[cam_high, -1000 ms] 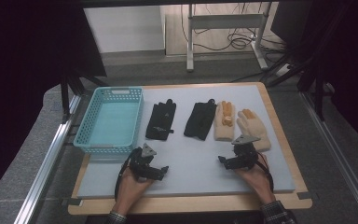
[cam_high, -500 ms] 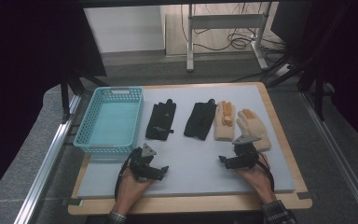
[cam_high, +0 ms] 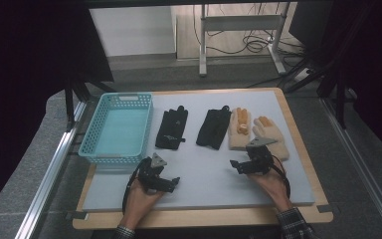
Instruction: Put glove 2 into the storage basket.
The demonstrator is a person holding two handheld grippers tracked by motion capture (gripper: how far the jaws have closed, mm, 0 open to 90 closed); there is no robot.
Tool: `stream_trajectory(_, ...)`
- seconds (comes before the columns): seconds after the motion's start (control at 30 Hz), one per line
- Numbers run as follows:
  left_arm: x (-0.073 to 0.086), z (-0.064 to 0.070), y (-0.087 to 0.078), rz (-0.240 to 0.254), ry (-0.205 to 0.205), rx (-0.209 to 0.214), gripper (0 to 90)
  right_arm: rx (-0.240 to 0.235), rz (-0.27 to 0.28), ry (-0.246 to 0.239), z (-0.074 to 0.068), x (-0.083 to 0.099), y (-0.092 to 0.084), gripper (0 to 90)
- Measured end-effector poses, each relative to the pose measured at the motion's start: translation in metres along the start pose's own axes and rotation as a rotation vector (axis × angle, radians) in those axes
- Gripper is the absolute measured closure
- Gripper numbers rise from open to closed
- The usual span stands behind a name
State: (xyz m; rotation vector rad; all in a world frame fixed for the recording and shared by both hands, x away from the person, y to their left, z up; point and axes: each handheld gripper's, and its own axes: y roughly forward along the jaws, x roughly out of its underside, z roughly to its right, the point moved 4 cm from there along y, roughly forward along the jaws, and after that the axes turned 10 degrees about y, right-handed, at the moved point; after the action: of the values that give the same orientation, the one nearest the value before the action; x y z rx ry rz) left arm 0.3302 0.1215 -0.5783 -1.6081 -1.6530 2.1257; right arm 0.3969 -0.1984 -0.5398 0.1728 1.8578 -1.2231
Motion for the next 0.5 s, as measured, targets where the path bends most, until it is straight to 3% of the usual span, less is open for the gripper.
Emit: stream_trajectory(0.5,0.0,0.0,0.0,0.0,-0.001,0.001,2.1,-0.028,-0.007,-0.006,-0.004,-0.026,0.017,14.8)
